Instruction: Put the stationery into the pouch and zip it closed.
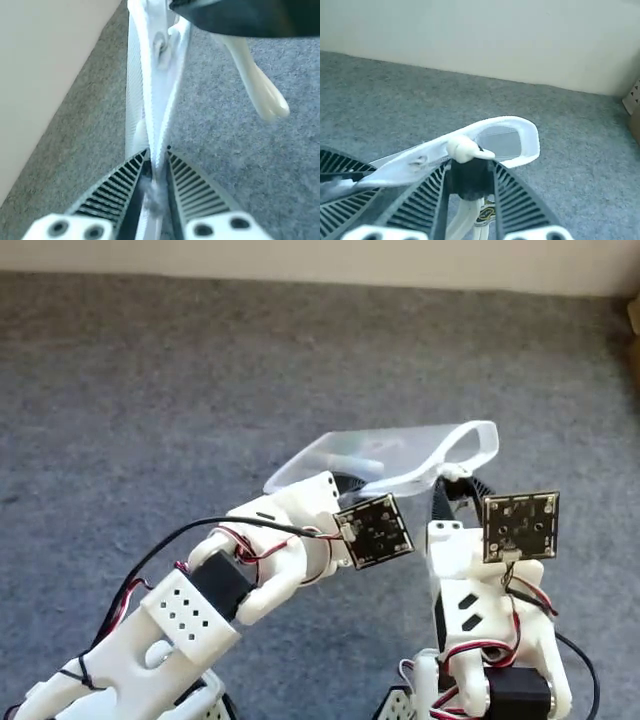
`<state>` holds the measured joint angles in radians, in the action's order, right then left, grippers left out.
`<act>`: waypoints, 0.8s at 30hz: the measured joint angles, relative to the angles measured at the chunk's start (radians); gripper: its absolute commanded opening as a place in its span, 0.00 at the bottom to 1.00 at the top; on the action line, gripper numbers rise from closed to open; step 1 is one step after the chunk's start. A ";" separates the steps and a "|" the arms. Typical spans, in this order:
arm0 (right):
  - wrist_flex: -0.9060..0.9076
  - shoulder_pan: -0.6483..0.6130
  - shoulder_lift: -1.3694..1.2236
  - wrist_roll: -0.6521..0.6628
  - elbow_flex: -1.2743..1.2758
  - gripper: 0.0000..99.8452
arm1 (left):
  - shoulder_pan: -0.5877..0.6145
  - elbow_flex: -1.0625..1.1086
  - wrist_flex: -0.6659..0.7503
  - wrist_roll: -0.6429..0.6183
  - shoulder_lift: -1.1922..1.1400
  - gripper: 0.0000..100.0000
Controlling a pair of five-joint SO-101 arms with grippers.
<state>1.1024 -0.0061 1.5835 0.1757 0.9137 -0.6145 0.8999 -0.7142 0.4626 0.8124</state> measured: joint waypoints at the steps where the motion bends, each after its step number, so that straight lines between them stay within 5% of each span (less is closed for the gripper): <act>1: 0.000 0.006 0.000 0.000 0.000 0.00 | 0.000 0.005 0.000 -0.002 0.000 0.00; 10: -0.020 0.095 0.000 0.000 0.002 0.00 | 0.023 0.012 0.000 -0.003 0.002 0.00; 14: 0.003 0.015 0.008 -0.002 0.000 0.00 | 0.026 0.011 -0.006 -0.003 0.002 0.02; 19: 0.032 -0.103 0.012 -0.002 -0.002 0.00 | 0.026 -0.035 -0.078 -0.011 0.002 0.18; 24: 0.032 -0.144 0.012 -0.002 -0.002 0.00 | -0.006 -0.078 -0.152 -0.064 -0.015 0.20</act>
<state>1.1347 -0.1504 1.5957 0.1741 0.9122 -0.6206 0.8216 -0.8661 0.3982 0.7971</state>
